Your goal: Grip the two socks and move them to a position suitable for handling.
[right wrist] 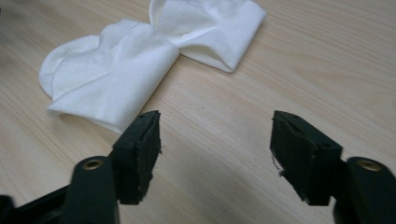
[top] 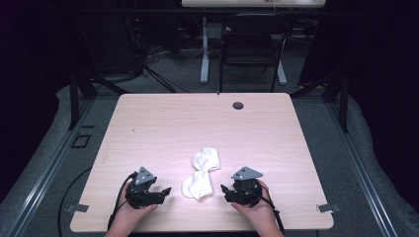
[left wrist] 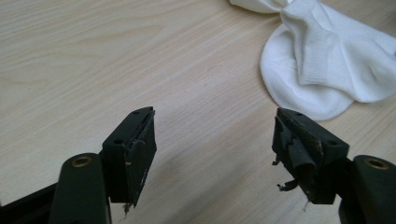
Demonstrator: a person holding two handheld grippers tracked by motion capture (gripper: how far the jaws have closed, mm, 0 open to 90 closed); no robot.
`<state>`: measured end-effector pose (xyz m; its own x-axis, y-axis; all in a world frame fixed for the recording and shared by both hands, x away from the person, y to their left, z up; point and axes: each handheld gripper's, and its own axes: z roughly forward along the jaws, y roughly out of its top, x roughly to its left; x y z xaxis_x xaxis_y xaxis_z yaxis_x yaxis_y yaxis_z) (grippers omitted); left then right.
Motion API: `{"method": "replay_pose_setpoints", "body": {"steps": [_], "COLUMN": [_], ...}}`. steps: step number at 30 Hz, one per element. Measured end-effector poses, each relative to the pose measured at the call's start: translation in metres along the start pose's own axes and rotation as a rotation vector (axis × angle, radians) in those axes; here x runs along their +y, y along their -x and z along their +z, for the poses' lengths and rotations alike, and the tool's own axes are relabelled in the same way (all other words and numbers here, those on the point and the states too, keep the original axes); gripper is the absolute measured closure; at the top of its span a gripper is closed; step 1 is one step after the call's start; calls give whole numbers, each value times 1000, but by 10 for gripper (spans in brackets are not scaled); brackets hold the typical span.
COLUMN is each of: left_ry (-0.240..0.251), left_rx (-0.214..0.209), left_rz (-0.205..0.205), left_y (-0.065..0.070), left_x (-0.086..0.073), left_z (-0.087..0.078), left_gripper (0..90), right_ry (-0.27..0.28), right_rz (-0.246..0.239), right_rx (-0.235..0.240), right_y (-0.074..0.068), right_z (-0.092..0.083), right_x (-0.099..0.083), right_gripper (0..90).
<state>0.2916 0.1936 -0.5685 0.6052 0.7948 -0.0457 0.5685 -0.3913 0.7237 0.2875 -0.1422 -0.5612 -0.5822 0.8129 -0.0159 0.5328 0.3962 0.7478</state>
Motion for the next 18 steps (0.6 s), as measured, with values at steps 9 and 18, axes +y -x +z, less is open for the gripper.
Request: {"method": "replay_pose_setpoints", "body": {"steps": [9,18], "left_ry": [38,45], "left_rx": [-13,-21], "left_rz": [7,19], "left_y": [4,4], "left_x": [0,-1], "left_z": [0,1], "left_gripper": [406,422], "right_ry": [14,4], "right_rz": [40,45], "right_rx": [-10,-15], "right_y": [1,-1], "right_z": [1,0], "right_x": [-5,-4], "right_gripper": [502,600]}}
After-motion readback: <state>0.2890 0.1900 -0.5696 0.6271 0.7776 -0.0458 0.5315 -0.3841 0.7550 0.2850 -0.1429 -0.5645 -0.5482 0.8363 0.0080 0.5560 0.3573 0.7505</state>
